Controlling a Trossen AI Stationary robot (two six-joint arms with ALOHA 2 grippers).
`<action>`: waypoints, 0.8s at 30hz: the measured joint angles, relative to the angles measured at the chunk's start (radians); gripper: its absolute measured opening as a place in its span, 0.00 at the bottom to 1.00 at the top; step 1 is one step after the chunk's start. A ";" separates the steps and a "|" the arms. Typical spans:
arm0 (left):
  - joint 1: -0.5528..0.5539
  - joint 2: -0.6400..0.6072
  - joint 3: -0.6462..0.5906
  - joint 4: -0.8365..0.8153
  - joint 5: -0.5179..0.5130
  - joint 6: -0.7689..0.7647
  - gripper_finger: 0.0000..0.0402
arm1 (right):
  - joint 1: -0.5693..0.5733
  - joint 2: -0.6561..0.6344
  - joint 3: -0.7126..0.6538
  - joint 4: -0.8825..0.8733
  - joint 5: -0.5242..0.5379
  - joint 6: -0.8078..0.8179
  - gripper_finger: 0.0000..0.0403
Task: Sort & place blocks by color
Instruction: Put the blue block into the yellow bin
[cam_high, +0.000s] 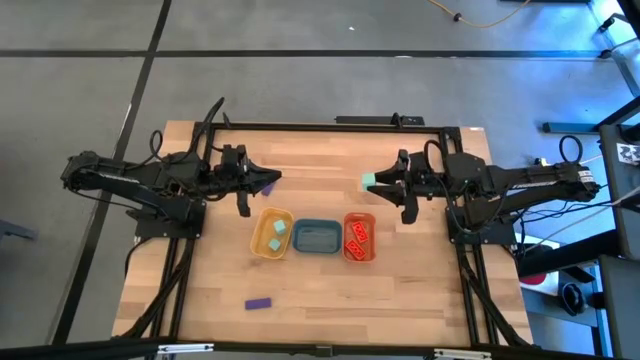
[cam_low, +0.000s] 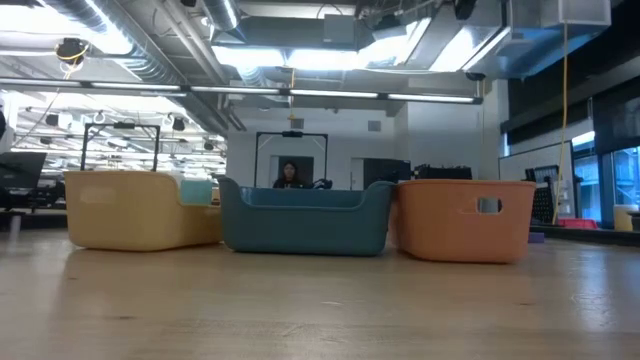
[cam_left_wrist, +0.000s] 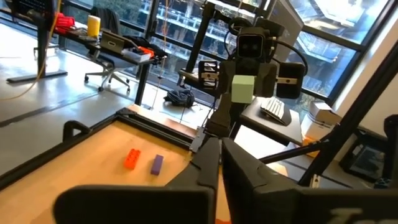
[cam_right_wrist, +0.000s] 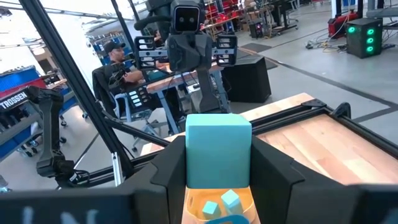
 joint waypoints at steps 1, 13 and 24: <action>0.000 0.000 0.000 0.001 0.004 0.000 0.05 | 0.000 0.000 0.000 0.000 0.000 0.000 0.33; -0.019 0.133 0.069 0.036 0.048 0.256 0.38 | 0.000 0.113 0.000 0.134 0.002 0.249 0.33; -0.076 0.391 0.281 -0.041 -0.060 0.862 0.41 | 0.000 0.315 0.000 0.472 0.023 0.578 0.33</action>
